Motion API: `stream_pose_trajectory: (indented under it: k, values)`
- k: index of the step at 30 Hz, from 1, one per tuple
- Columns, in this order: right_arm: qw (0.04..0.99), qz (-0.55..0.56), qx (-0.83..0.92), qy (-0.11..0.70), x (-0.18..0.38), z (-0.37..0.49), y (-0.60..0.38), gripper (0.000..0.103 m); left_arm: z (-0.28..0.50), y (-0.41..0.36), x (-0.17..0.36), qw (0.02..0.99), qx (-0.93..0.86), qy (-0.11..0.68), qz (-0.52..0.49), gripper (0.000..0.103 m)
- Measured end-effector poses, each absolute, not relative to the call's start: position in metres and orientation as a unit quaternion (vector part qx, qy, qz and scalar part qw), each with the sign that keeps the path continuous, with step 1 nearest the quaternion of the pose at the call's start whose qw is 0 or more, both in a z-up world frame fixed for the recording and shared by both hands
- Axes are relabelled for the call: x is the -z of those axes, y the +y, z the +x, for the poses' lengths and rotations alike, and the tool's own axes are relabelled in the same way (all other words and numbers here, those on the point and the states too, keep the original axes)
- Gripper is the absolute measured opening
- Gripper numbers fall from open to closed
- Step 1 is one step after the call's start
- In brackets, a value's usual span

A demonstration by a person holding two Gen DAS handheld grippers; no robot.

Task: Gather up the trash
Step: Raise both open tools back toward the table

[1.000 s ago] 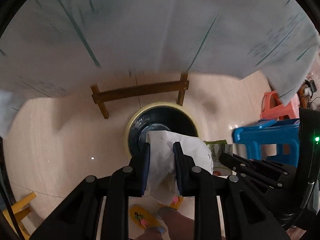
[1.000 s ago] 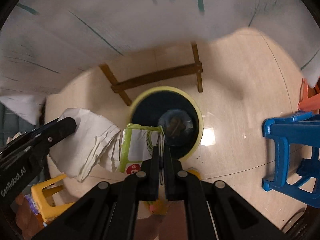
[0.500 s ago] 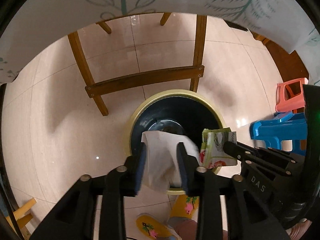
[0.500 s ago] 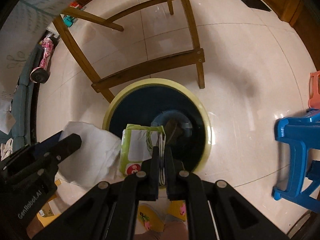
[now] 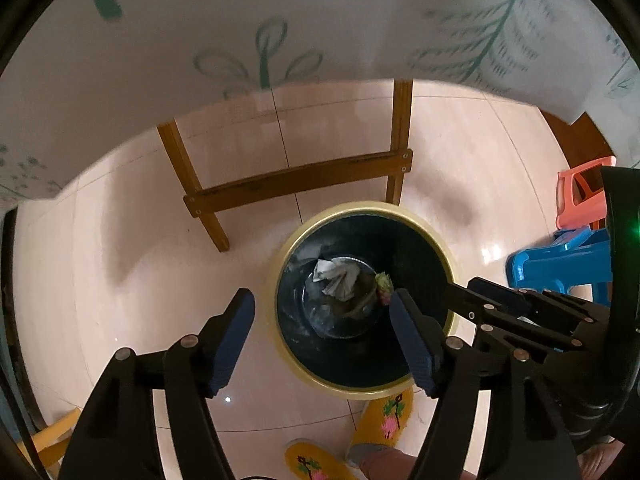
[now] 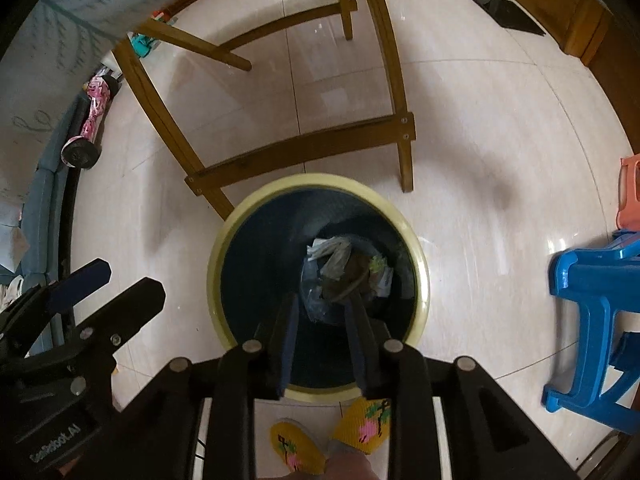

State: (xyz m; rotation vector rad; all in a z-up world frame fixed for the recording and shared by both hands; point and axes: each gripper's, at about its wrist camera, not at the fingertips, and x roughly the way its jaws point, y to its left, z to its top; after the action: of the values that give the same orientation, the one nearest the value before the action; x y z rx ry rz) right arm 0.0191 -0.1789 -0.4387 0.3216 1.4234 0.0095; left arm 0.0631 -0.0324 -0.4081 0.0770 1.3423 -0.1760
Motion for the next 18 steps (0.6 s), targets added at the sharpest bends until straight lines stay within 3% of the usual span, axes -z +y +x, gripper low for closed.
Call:
stream_pose_trajectory:
  k: [9, 18]
  values:
    - [0.754, 0.155, 0.007, 0.638, 0.384, 0.009, -0.185, 0.025, 0.053, -0.026, 0.35, 0.788, 0.084, 0.61, 0.022, 0.07]
    - [0.77, 0.159, 0.009, 0.618, 0.265, -0.009, -0.19, 0.025, 0.034, -0.009, 0.238, 0.791, 0.087, 0.606, -0.011, 0.07]
